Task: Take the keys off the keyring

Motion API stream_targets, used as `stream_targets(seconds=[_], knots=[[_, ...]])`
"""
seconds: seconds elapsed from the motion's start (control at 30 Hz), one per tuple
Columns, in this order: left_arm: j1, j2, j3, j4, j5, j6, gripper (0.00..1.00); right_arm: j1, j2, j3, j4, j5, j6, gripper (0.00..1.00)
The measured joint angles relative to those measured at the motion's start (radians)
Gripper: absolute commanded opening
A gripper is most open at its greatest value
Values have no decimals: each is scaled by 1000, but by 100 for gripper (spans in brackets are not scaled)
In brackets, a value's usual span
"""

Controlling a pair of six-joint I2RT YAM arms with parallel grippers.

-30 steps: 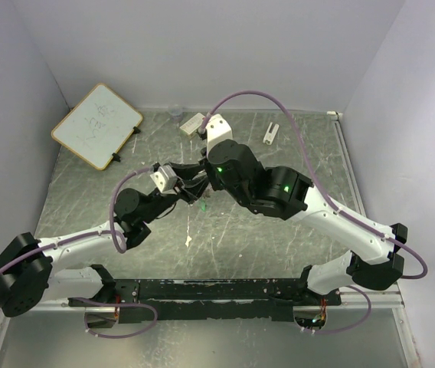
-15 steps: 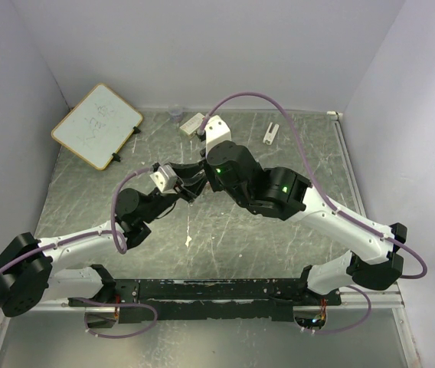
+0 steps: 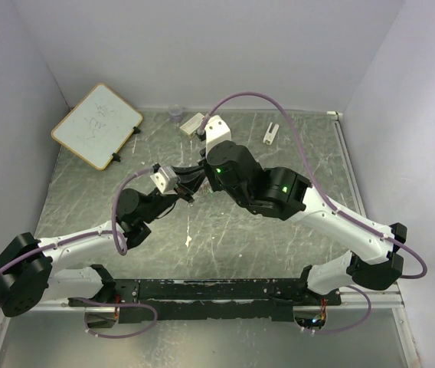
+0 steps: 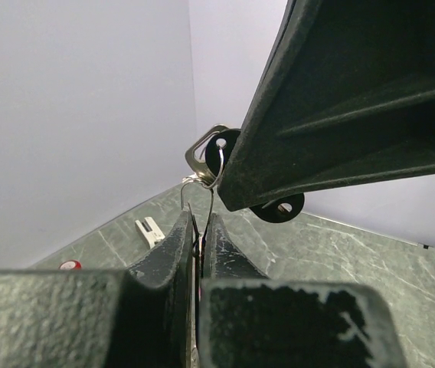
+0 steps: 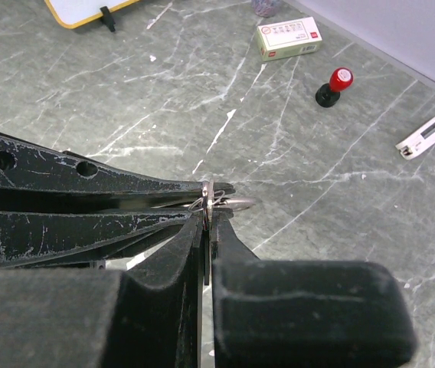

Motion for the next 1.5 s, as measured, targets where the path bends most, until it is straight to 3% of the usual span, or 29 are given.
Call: stream_targets(seconds=[0.37, 0.87, 1.5], knots=[[-1, -8, 0, -28, 18, 50, 7, 0, 2, 8, -25, 3, 1, 0], [-6, -119, 18, -141, 83, 195, 7, 11, 75, 240, -271, -10, 38, 0], [3, -196, 53, -404, 265, 298, 7, 13, 89, 217, -342, -26, 1, 0]])
